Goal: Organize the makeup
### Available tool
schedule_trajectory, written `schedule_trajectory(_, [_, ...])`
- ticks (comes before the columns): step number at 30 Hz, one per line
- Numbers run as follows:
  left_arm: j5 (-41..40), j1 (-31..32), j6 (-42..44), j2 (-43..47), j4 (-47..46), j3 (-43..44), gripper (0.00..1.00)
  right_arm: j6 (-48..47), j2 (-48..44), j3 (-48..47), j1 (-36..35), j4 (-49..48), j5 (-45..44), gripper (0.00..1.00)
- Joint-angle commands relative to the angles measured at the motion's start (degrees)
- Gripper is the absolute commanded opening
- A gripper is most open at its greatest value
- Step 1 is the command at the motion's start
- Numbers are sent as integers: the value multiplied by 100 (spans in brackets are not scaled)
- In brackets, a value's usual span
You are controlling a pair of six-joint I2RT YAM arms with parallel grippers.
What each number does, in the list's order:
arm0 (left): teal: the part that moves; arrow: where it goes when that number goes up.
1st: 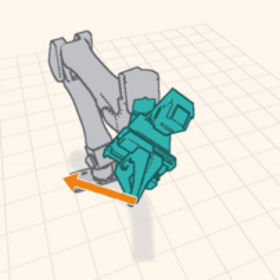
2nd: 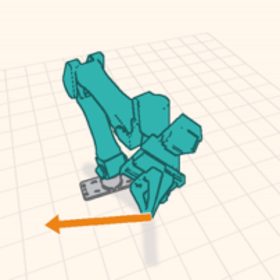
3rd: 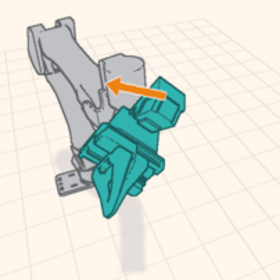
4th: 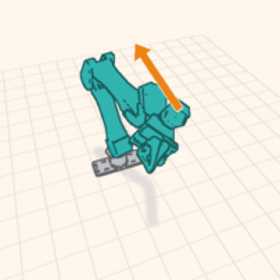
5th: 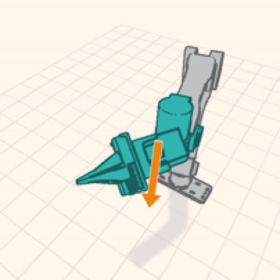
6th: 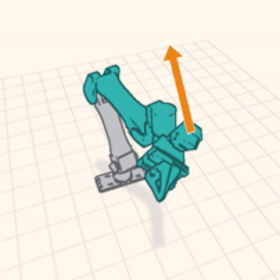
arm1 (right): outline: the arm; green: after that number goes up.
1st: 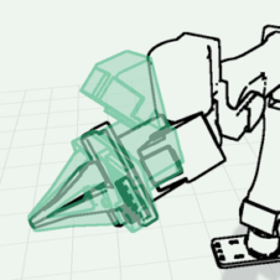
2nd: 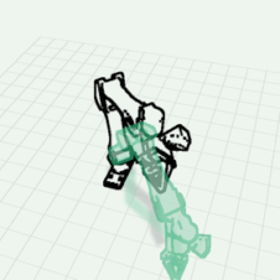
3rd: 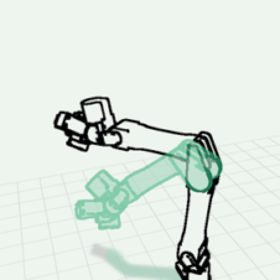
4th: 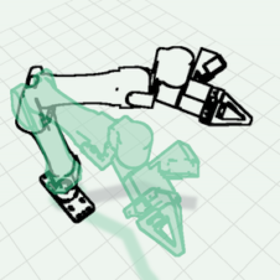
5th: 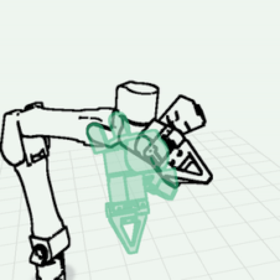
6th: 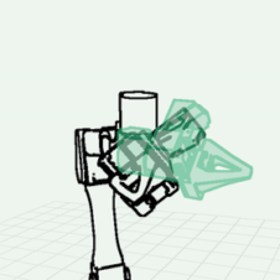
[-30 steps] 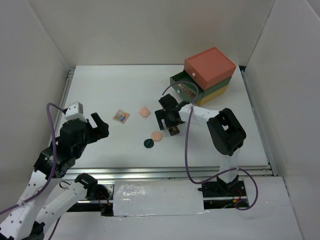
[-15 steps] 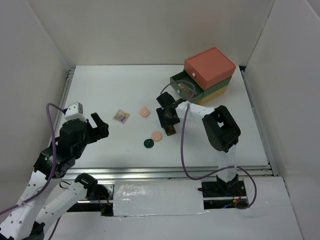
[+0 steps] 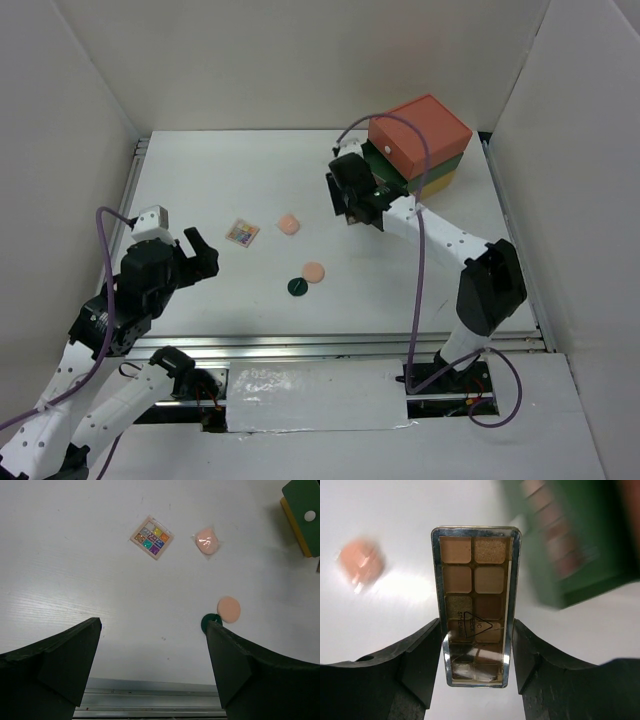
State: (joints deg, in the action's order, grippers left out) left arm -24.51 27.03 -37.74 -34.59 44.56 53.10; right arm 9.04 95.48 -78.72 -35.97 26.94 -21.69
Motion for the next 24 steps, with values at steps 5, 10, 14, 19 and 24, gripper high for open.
schedule_trajectory(5, [78, 74, 91, 75, -272, -28, 99, -2008, 839, -1022, 124, -1606, -4192, 16])
schedule_trajectory(10, [26, 171, 65, 84, -246, -19, 99, -3493, 1385, -1093, 257, -3321, -4545, 17])
schedule_trajectory(14, [-45, 259, 38, 66, -210, -10, 100, -4645, 1745, -874, 327, -4607, -4712, 18])
schedule_trajectory(19, [-62, 277, 21, 57, -193, -2, 100, -5036, 1807, -724, 327, -4973, -4713, 36])
schedule_trajectory(24, [-98, 277, 21, 49, -184, 7, 100, -3290, 1667, -1127, 301, -2822, -4090, 72])
